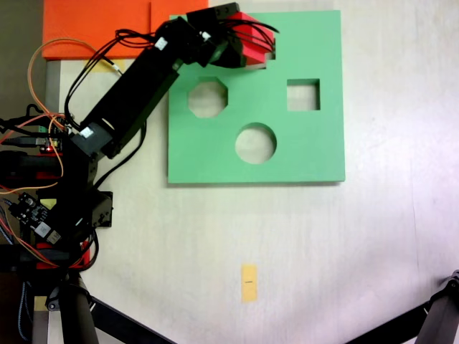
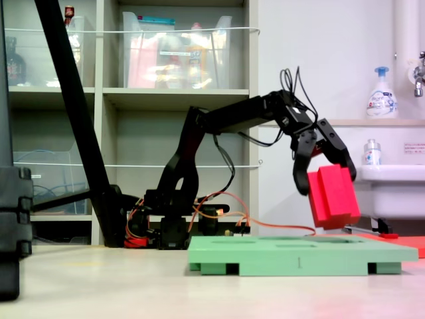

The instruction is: Put the cross columnar block into the corresponding hole

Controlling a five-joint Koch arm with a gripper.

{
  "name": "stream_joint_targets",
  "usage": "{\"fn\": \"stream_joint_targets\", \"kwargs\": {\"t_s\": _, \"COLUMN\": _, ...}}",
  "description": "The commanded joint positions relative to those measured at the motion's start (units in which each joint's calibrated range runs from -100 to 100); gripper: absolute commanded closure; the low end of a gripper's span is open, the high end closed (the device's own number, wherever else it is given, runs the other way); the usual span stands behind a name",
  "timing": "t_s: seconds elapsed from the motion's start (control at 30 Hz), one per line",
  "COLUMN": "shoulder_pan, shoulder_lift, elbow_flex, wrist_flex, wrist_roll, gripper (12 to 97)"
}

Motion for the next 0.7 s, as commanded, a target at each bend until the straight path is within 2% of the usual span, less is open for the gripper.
{"fn": "stream_joint_targets", "kwargs": {"t_s": 0.0, "shoulder_pan": 0.34, "shoulder_lift": -1.17, "elbow_flex": 4.18, "wrist_flex": 4.69, "wrist_roll": -0.59, "gripper": 63.0}}
{"fn": "stream_joint_targets", "kwargs": {"t_s": 0.67, "shoulder_pan": 0.34, "shoulder_lift": 5.96, "elbow_flex": 3.78, "wrist_flex": 1.51, "wrist_roll": -0.63, "gripper": 62.6}}
